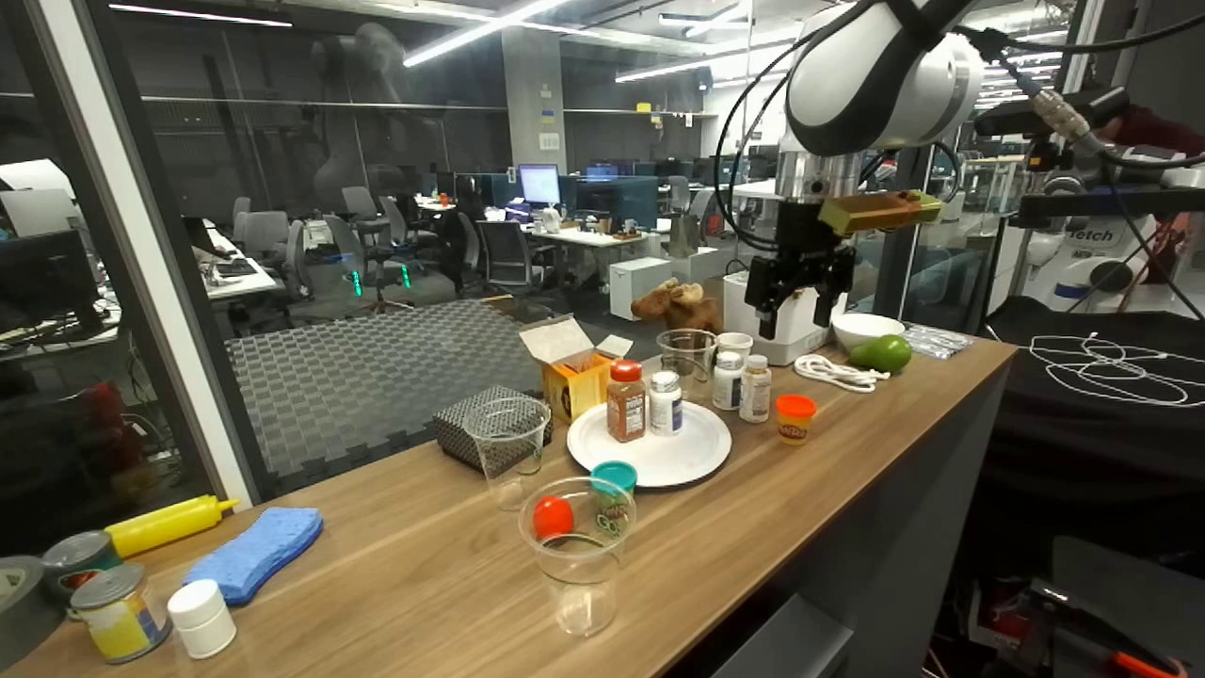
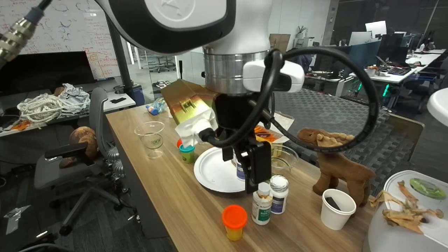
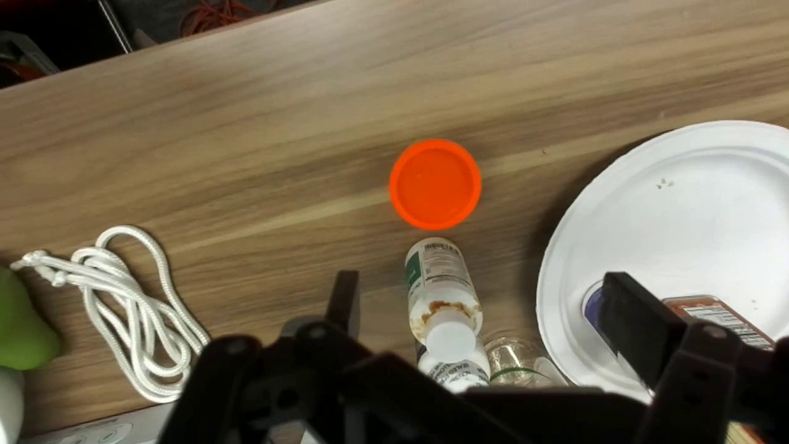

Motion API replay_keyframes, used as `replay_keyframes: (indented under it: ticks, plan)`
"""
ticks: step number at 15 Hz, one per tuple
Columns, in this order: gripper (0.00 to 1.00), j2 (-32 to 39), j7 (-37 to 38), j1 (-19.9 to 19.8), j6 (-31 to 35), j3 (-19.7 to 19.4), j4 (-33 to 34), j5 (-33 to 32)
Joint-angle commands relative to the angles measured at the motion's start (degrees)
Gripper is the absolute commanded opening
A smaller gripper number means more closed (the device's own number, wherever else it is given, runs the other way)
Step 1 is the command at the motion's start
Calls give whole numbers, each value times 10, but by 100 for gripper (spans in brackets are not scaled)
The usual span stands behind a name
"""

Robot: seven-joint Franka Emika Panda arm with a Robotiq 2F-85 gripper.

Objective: Put three bottles on the white plate then stack clear cups together then put the rest of the bottles on the white plate

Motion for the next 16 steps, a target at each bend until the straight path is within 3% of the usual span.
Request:
replay_keyframes:
  ticks: [1, 7, 16]
  plan:
    - [100, 21, -76, -13, -18, -2, 24, 40]
    - [100, 73, -180, -31, -26, 8, 59, 126]
    - [98, 139, -168, -37, -27, 10, 125, 115]
